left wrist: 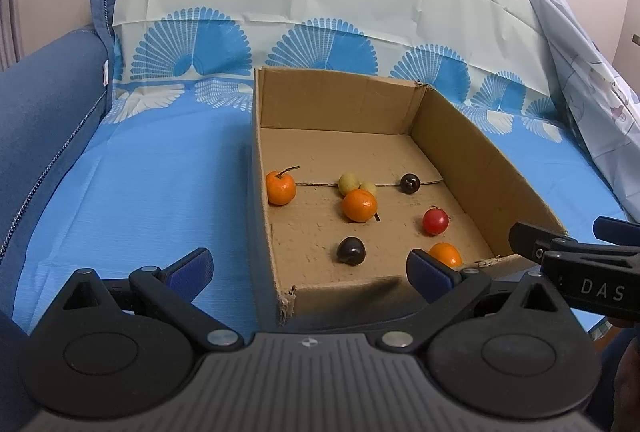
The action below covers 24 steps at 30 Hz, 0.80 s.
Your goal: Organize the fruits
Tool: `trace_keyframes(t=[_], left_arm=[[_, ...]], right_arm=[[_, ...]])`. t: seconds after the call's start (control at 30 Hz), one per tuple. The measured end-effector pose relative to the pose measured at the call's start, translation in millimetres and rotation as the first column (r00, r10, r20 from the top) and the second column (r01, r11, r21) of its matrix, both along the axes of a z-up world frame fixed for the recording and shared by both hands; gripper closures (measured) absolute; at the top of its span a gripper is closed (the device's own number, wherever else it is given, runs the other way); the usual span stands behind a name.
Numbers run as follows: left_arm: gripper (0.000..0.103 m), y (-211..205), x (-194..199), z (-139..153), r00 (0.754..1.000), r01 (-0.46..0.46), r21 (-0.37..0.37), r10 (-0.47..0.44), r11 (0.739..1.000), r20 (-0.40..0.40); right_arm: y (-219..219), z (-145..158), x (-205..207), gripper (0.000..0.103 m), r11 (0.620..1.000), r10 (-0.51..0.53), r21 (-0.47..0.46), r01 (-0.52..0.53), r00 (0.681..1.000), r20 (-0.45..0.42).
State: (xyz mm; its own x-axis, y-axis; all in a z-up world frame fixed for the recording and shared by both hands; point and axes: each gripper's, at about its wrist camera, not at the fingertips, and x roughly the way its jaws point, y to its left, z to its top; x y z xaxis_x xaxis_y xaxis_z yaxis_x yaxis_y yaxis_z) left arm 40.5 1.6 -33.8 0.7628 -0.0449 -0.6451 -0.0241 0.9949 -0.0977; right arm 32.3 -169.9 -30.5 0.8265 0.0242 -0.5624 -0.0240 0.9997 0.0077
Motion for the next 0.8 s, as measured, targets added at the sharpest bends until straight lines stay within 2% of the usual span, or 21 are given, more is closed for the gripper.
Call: trace_keyframes(t=[0.8], left_arm=[[0.000,-0.7,0.7,-0.8,1.000,0.000,0.013,0.000,1.000,0.002]], right_arm=[[0.1,-2.9,0.6,0.001,1.000,-0.004,-0.001,0.004,1.000,-0.007]])
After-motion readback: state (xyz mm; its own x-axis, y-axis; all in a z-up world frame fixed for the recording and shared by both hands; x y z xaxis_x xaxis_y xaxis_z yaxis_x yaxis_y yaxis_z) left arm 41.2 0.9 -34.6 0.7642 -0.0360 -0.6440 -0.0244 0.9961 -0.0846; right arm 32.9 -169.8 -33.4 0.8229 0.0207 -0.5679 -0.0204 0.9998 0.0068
